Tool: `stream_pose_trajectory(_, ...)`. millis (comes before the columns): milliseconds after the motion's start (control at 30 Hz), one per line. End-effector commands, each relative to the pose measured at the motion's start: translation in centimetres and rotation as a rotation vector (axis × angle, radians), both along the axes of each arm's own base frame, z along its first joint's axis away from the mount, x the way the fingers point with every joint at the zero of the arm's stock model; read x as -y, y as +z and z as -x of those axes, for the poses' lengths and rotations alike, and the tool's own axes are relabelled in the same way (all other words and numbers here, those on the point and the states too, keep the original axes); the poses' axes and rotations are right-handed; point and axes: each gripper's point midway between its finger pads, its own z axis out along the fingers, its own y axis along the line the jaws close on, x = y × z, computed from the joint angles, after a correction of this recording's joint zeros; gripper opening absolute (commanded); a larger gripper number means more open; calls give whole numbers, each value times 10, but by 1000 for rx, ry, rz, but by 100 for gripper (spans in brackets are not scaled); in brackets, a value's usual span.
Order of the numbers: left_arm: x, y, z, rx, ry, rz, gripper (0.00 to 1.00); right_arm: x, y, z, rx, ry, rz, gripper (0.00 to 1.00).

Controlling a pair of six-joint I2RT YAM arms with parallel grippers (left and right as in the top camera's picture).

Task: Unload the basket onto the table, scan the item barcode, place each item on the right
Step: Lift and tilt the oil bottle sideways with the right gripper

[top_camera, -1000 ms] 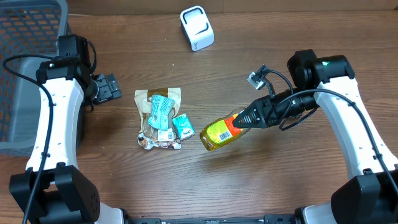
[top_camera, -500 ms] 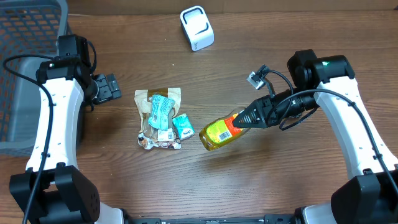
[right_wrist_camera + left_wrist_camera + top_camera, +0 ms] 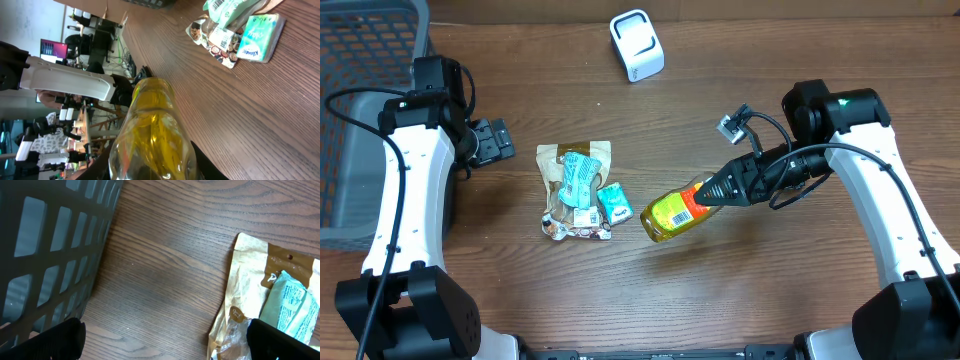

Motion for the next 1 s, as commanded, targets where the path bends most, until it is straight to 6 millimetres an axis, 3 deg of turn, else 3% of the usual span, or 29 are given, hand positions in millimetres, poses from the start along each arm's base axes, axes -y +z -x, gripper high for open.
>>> stream_pose_trajectory(0, -3, 12, -3, 32, -6, -20, 100, -4, 21, 0, 50, -5, -61, 29)
stream_pose_trajectory(967, -3, 12, -3, 32, -6, -20, 100, -5, 23, 0, 43, -7, -78, 28)
